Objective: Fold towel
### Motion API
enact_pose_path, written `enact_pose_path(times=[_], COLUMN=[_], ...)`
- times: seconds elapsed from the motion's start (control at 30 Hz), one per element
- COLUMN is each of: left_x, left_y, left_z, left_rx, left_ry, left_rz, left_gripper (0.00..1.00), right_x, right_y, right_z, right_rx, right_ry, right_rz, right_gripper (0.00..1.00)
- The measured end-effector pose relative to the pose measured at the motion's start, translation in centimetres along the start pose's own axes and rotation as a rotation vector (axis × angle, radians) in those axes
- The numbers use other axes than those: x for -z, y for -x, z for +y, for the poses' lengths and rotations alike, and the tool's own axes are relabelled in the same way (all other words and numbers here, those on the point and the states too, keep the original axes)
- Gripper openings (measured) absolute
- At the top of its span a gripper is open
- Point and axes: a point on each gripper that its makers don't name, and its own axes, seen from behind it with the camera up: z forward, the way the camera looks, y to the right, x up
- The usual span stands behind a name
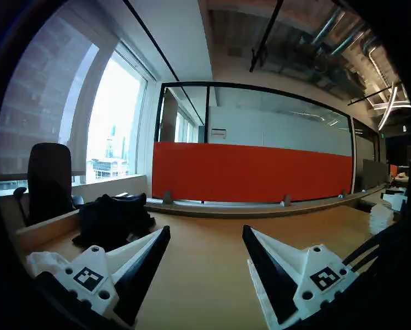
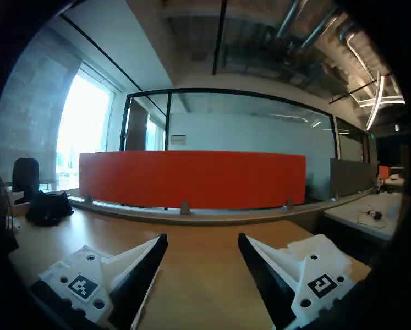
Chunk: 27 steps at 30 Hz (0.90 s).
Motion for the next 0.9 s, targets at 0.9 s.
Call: enact_pose_path(times=[0.9], left_x=[-0.7], left_y=[-13.3], left_z=[1.6], left_rx=[-0.077], left_ry=[0.042], left_rz=[-0.055], left_gripper=[0.97], right_x=[-0.8], right_y=[-13.6], right_z=[-0.3], right_rx=[0.004], right_ry=[-0.019], right_rz=[-0.033], right_gripper=[1.0])
